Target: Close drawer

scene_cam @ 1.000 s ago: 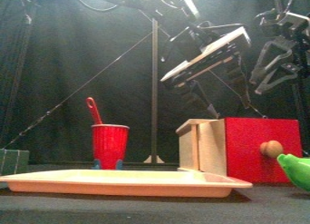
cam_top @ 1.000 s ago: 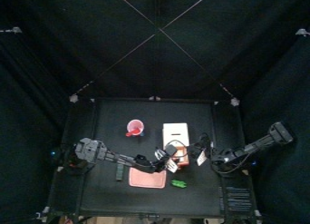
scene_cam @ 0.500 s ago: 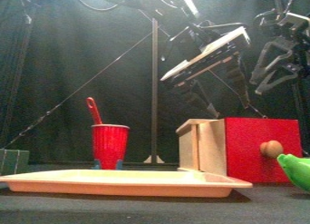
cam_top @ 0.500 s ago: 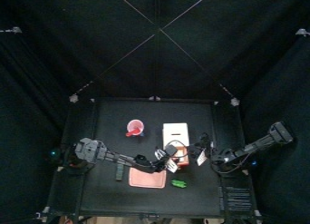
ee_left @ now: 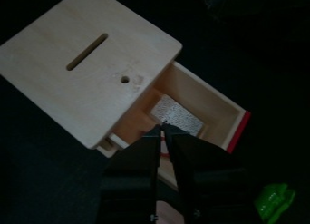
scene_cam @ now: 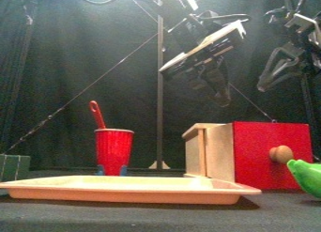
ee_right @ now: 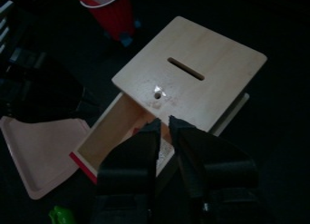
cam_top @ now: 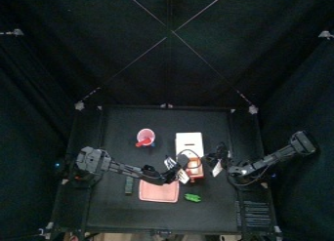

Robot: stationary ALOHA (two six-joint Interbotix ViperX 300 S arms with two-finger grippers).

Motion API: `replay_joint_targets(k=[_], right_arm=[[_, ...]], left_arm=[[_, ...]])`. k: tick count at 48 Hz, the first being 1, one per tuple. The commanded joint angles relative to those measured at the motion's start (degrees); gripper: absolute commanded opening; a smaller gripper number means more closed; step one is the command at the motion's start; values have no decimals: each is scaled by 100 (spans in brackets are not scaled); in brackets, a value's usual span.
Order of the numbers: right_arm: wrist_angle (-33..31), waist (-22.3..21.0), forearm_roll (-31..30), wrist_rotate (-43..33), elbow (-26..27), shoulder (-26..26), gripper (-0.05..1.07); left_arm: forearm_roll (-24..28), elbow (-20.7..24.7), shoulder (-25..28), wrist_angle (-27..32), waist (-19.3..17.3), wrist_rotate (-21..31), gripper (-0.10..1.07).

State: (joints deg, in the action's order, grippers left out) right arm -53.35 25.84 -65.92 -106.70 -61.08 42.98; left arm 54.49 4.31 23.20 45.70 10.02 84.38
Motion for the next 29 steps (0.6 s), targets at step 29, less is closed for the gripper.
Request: replay_joint_targets(k=[29], right_arm=[[26,-510,-211,-9,79,0,51]], left_arm=[[123,0,-448,123,-53,-229,43]])
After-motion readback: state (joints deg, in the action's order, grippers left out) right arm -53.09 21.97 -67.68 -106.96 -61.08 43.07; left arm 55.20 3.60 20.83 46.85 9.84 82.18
